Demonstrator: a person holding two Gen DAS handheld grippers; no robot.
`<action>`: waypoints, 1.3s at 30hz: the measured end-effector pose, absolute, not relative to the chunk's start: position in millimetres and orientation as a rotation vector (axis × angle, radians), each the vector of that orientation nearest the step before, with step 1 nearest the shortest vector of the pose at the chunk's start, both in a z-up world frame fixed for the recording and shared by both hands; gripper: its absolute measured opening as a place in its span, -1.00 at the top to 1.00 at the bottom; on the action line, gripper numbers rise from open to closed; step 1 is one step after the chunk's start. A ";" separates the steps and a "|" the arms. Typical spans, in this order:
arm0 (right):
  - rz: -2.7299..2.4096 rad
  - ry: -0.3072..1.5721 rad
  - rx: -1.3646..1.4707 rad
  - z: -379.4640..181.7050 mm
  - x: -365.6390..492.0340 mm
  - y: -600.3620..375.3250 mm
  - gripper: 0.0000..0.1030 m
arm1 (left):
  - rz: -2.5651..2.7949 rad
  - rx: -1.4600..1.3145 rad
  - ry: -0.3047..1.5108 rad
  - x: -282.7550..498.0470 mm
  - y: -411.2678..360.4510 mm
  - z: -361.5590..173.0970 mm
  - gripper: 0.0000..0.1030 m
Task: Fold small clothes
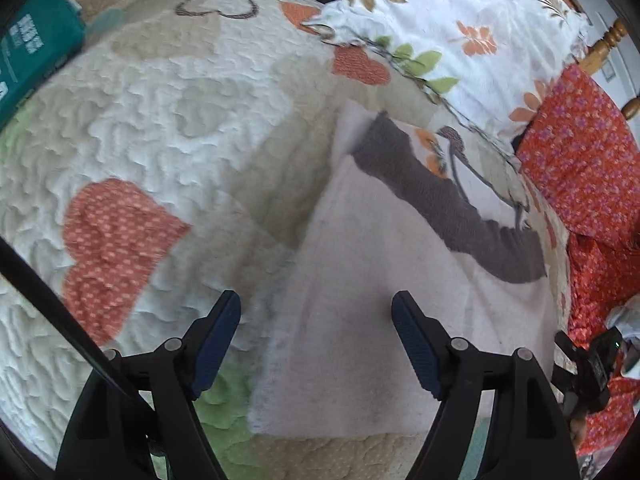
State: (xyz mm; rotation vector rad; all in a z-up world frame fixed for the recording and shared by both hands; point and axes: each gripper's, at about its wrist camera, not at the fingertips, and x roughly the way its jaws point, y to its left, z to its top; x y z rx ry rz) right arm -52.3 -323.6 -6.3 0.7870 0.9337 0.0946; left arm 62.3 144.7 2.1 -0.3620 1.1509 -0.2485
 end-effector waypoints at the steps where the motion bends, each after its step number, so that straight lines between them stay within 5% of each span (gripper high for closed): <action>1: 0.089 0.928 0.776 -6.2 -50.6 -321.3 -0.72 | -0.269 -0.365 1.149 62.3 141.2 1.8 -0.49; 4: 0.075 0.923 0.763 -6.4 -44.6 -317.6 -0.68 | -0.316 -0.363 1.145 62.7 129.4 -0.6 -0.49; 7: 0.020 0.935 0.713 -4.0 -39.5 -312.9 -0.30 | -0.320 -0.272 1.149 59.0 107.9 -2.9 -0.41; 10: -0.009 0.948 0.695 -5.7 -37.7 -315.1 0.59 | -0.305 -0.169 1.150 54.9 90.3 3.5 0.56; 16: 0.070 0.952 0.747 11.4 -59.0 -321.0 0.68 | -0.344 -0.246 1.157 42.2 100.9 33.4 0.61; 21: 0.085 1.014 0.702 11.0 -96.2 -324.9 0.68 | -0.354 -0.191 1.233 22.0 100.8 24.9 0.58; 25: 0.042 1.087 0.587 1.5 -103.0 -319.4 0.32 | -0.267 -0.139 1.243 18.6 105.9 12.3 0.18; 28: -0.015 1.023 0.576 18.4 -114.1 -325.8 0.28 | -0.234 -0.169 1.173 7.4 120.5 32.7 0.13; 32: -0.034 0.884 0.506 50.0 -131.5 -320.1 0.27 | -0.149 -0.138 0.999 -19.2 135.9 65.7 -0.30; 35: -0.049 0.894 0.470 47.8 -128.4 -309.8 -0.15 | -0.134 -0.185 0.908 -30.1 146.5 80.6 -0.46; 36: -0.089 0.928 0.436 38.8 -123.4 -306.7 -0.16 | -0.135 -0.196 0.885 -31.6 147.6 83.8 -0.47; 37: -0.106 0.948 0.424 32.7 -120.6 -305.4 -0.12 | -0.133 -0.198 0.865 -33.5 148.4 85.3 -0.47; 38: -0.100 0.979 0.428 25.1 -118.8 -305.0 0.42 | -0.125 -0.192 0.850 -35.4 148.7 87.0 -0.47; 39: -0.079 1.008 0.448 19.4 -118.1 -306.0 0.65 | -0.117 -0.183 0.842 -38.0 150.3 87.3 -0.47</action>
